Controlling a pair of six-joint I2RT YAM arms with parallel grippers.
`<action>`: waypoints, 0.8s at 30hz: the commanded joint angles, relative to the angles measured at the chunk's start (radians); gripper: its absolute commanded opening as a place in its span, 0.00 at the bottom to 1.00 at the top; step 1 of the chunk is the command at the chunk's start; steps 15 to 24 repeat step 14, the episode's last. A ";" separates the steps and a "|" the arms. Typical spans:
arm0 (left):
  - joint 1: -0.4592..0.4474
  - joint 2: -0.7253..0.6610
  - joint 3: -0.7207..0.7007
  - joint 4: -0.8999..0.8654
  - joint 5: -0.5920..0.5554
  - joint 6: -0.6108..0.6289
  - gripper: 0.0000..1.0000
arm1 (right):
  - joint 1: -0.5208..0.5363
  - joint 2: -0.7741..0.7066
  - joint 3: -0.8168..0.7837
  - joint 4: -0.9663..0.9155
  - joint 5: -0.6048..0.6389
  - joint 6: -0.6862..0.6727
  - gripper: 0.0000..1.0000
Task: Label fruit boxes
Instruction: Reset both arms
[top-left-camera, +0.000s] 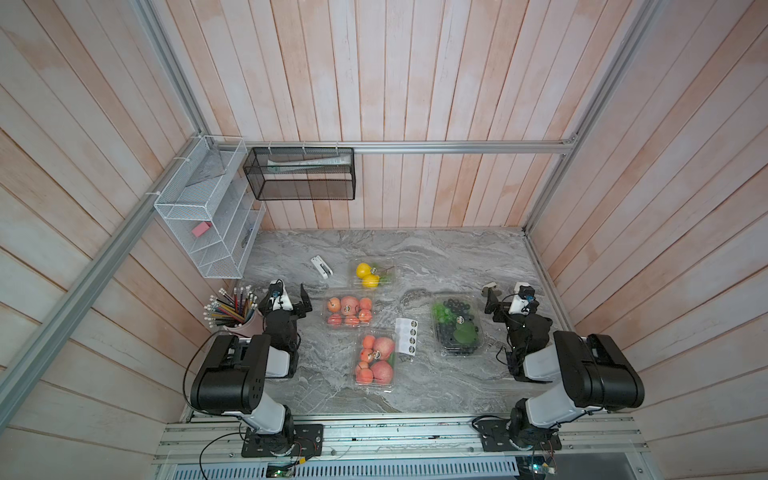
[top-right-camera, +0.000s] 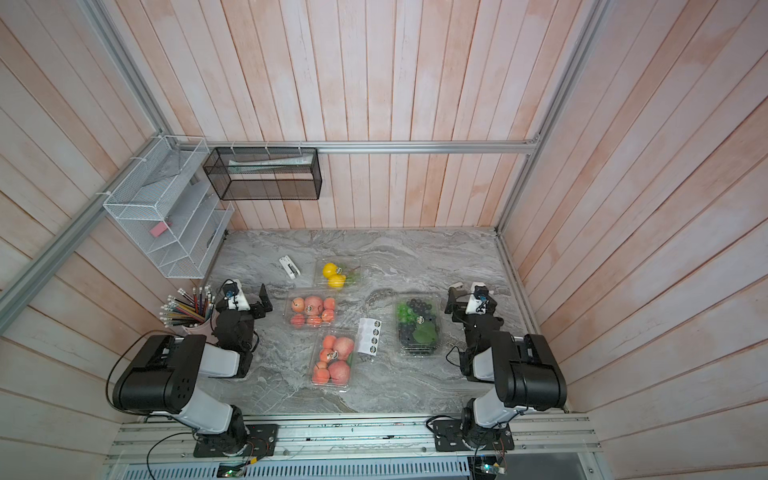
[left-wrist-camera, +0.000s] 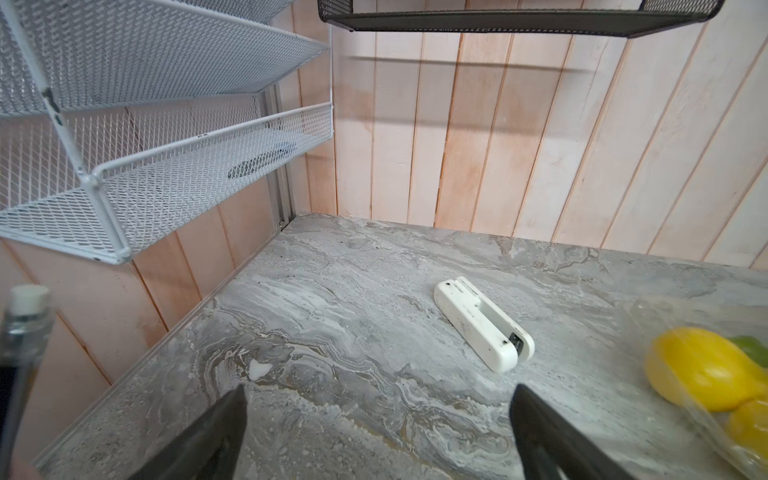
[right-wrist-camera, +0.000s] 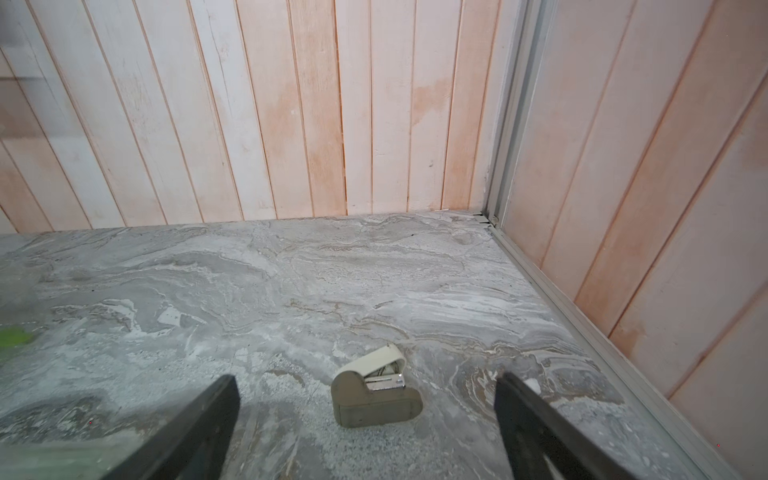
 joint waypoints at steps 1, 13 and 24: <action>0.001 -0.007 -0.002 -0.018 0.020 -0.011 1.00 | -0.006 0.013 0.013 -0.027 -0.022 -0.001 0.98; 0.001 -0.006 0.000 -0.020 0.023 -0.008 1.00 | -0.006 0.008 0.015 -0.040 -0.021 -0.003 0.98; 0.002 -0.005 0.000 -0.019 0.023 -0.008 1.00 | -0.006 0.007 0.015 -0.042 -0.021 -0.003 0.98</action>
